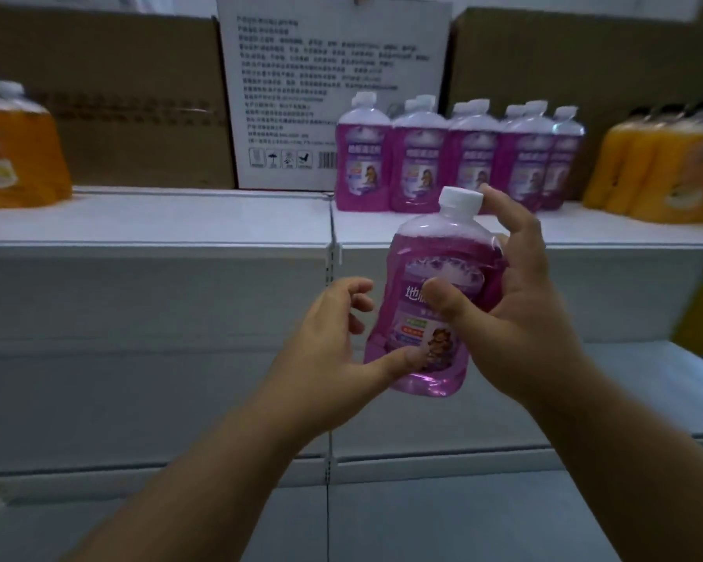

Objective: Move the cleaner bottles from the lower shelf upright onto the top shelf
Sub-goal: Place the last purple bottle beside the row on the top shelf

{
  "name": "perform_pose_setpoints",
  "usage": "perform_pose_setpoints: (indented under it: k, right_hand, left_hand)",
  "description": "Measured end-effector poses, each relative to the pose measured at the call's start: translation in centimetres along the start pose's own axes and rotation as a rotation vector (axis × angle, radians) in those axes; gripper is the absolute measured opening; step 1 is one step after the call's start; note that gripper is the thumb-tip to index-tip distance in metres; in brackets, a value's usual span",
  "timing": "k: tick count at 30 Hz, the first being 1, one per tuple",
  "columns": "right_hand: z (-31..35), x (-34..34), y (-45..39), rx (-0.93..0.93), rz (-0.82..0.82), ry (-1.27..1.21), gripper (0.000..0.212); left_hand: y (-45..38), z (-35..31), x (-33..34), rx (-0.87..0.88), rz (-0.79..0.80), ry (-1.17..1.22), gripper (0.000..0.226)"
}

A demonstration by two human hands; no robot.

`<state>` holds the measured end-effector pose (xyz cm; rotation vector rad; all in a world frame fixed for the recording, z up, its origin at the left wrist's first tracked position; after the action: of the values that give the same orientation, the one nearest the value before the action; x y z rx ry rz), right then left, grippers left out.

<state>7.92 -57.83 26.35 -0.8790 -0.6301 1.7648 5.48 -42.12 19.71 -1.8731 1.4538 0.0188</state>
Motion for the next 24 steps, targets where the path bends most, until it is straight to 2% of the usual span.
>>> perform_pose_setpoints:
  k: [5,9,12,17,21,24]
  right_hand:
    - [1.9,-10.0,-1.6,-0.050,-0.056,0.110,0.074]
    - [1.2,-17.8,-2.6,-0.036,-0.067,0.216,0.080]
    - [-0.1,-22.5,-3.6,-0.033,-0.062,0.251,0.079]
    - [-3.2,-26.8,-6.8,-0.023,-0.045,0.236,0.077]
    - [-6.8,-28.3,-9.2,0.023,-0.024,0.260,0.075]
    - [-9.6,-29.0,-11.2,0.063,-0.004,0.294,0.076]
  left_hand:
    - [-5.3,-8.1,6.7,0.139,0.072,-0.076,0.079]
    - [-9.2,-13.6,13.1,0.193,0.138,-0.029,0.065]
    - [-12.1,-15.9,17.4,0.201,0.169,-0.102,0.060]
    - [-16.2,-17.4,21.2,0.233,0.205,-0.280,0.052]
    - [-20.3,-14.9,22.6,0.105,0.289,-0.373,0.067]
    - [-23.0,-12.7,23.4,0.034,0.303,-0.475,0.065]
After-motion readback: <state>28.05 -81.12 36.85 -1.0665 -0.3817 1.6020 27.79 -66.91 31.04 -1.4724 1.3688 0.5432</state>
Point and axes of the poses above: each hand's wrist, its own y-axis away from the middle knuckle, its own x-axis out of the palm, z = x × y, the point moved 10 cm from there along -y, towards the middle knuckle, and after that the axes turned 5 degrees about y, right-handed, at the moved point
